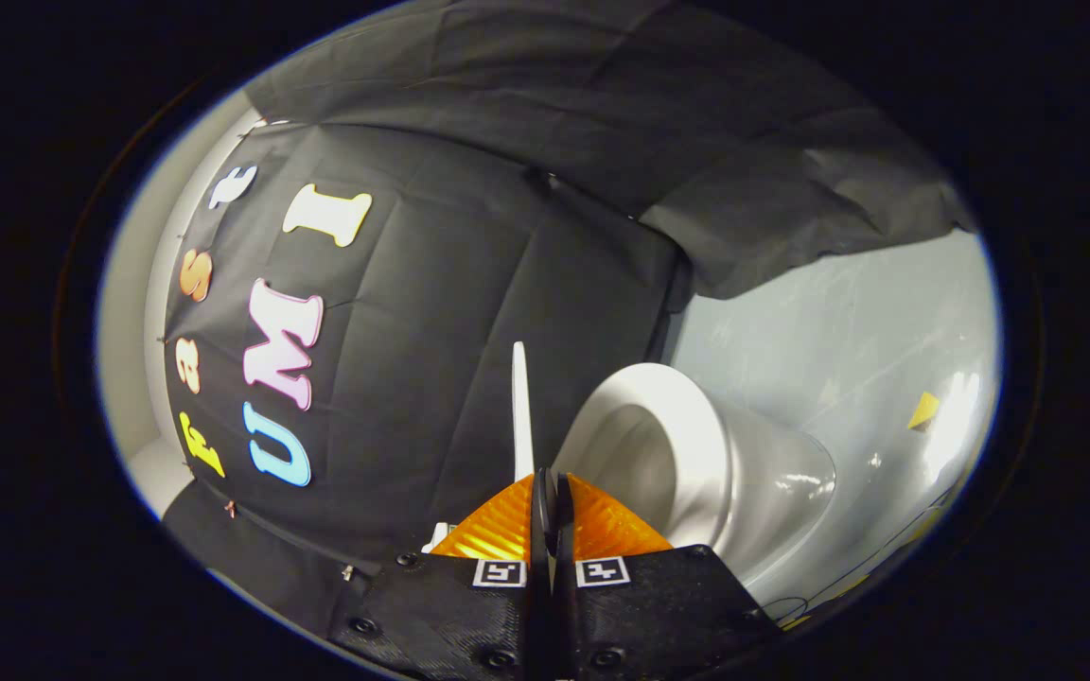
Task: Open the toilet lid.
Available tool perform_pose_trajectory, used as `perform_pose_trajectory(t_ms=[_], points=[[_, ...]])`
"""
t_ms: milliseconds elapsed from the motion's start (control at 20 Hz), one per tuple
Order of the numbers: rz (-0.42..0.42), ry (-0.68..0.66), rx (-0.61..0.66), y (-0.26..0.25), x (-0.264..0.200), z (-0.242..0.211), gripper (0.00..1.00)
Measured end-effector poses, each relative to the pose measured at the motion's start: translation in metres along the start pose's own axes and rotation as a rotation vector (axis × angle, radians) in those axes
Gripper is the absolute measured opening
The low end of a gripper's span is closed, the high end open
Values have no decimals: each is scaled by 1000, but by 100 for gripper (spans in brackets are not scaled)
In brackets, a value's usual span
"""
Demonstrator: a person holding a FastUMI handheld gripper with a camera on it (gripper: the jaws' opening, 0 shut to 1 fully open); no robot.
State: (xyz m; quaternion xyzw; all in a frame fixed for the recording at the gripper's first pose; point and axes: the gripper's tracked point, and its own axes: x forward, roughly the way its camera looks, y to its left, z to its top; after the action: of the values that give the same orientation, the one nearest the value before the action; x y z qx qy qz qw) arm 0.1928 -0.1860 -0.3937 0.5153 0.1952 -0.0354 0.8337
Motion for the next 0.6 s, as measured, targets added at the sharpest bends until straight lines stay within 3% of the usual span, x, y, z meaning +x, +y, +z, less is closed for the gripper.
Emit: perform_pose_trajectory(t_ms=[600], points=[[61, -37, -405, 163, -28, -47, 5]])
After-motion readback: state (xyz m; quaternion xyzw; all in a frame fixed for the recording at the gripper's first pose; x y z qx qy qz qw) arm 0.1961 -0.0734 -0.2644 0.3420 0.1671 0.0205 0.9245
